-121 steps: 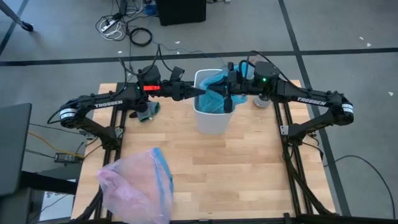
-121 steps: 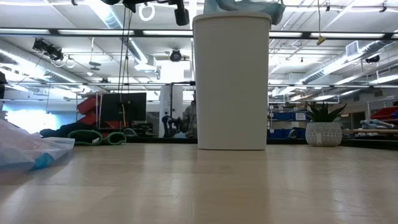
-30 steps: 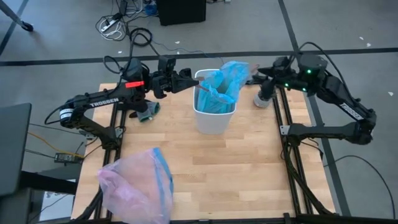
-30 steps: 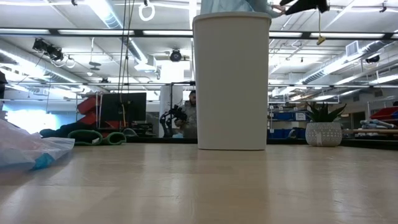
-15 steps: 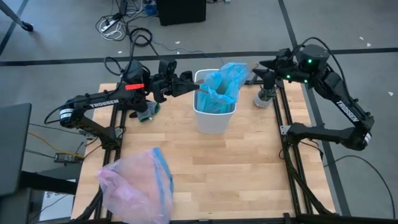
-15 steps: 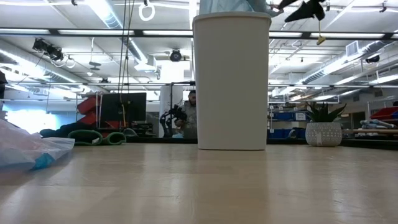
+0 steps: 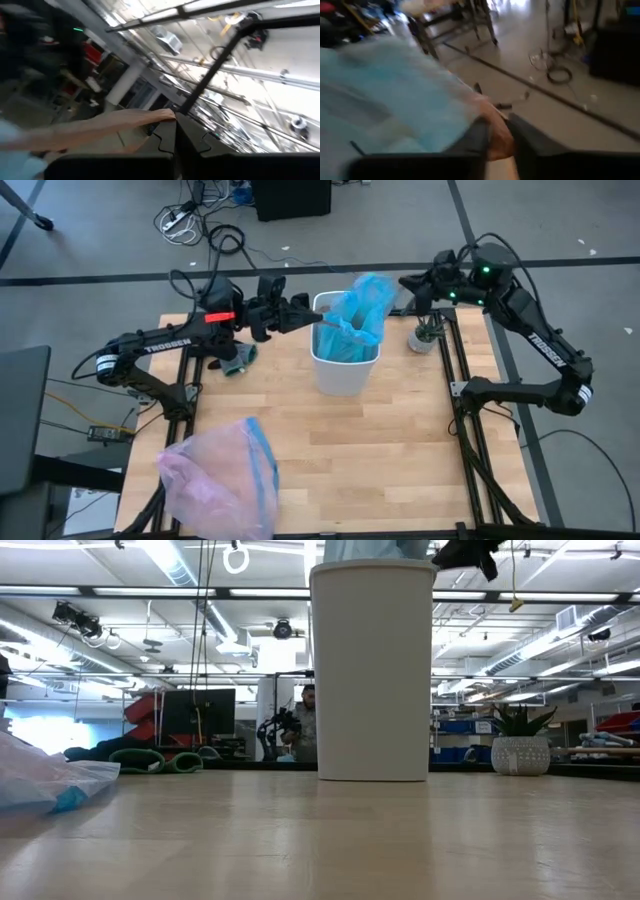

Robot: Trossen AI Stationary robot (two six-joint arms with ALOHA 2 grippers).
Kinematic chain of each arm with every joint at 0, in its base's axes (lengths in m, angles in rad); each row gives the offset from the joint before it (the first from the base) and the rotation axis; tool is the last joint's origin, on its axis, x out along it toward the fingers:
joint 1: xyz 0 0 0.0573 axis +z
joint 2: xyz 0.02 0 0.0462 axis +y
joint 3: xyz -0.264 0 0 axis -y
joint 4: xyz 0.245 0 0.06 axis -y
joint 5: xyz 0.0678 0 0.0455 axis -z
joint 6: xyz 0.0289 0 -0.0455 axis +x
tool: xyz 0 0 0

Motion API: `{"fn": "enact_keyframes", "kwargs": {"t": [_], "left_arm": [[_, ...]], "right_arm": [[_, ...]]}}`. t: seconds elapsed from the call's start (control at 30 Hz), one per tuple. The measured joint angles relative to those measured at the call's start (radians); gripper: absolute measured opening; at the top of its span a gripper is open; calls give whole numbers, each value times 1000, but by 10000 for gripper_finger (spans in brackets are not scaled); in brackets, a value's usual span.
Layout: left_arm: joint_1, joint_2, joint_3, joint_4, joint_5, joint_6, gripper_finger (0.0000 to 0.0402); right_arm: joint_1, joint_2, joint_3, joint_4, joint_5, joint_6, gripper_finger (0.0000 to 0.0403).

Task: Place trash/remove bag and relplace
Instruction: Remove the trash bag from the trash bin

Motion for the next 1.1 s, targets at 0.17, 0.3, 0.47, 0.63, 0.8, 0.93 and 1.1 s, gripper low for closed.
{"fn": "enact_keyframes", "kwargs": {"t": [0.17, 0.3, 0.47, 0.63, 0.8, 0.93, 1.1], "left_arm": [[31, 0, 0, -14, -77, 18, 12], [48, 1, -1, 85, -122, 6, 11], [53, 1, 16, 362, -207, 26, 11], [57, 1, 137, 337, -216, 204, 11], [56, 1, 260, 205, -224, 379, 11], [62, 0, 337, 95, -208, 451, 11], [62, -1, 352, 14, -202, 491, 11]], "right_arm": [[0, -44, 0, 112, -1, 5, 2], [11, -91, 0, 241, 18, 3, 0], [66, -133, 0, 485, 11, -16, 0], [110, -124, 44, 641, 16, -12, 0], [138, -50, 169, 672, -63, -2, 0], [152, 10, 264, 627, -104, 5, 0], [172, 62, 294, 604, -106, 6, 0]]}}
